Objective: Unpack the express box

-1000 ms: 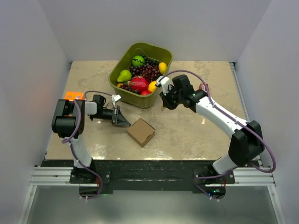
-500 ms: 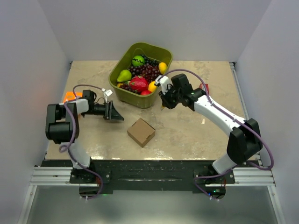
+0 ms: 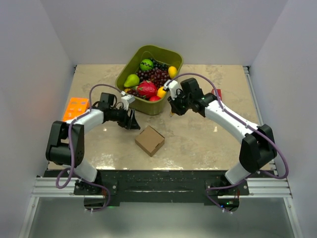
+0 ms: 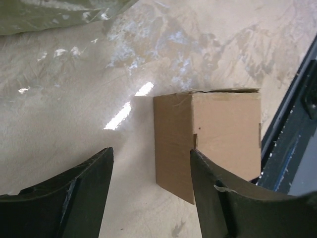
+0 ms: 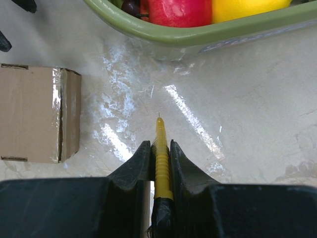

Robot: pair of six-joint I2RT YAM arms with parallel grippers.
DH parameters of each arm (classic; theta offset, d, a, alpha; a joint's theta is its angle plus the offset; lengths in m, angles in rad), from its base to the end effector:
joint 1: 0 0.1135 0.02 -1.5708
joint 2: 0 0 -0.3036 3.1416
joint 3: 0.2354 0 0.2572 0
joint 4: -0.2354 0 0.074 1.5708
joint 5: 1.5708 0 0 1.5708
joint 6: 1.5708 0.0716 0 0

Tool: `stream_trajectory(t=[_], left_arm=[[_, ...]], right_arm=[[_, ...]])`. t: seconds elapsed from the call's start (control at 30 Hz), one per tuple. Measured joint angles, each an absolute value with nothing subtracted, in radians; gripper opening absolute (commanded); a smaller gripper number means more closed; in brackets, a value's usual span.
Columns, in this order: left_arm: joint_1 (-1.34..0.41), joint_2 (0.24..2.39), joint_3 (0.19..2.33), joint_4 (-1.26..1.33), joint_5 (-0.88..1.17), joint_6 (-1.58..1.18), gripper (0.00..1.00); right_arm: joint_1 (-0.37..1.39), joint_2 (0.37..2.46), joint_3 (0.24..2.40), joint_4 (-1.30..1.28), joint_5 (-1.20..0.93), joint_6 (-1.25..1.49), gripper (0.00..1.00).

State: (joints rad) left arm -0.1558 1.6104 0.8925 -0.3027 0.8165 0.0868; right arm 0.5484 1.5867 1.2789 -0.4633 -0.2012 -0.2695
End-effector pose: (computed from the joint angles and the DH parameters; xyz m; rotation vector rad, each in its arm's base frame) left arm 0.3122 -0.1019 0.1926 0.5867 2.3689 -1.0708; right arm 0.3209 0.2128 0.2980 -1.0267 2.1169 0.3730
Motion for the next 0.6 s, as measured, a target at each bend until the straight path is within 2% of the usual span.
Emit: stream_trajectory(t=[0.27,0.6], left_arm=[[-0.198,1.624,0.886,-0.274,0.79,0.061,0.68],[-0.202,1.653,0.886,-0.268,0.869,0.064,0.67]], right_arm=[[0.548,1.584,1.279,-0.463,-0.201,-0.27,0.0],[0.548,1.584,1.279,-0.463,-0.201,-0.27,0.0]])
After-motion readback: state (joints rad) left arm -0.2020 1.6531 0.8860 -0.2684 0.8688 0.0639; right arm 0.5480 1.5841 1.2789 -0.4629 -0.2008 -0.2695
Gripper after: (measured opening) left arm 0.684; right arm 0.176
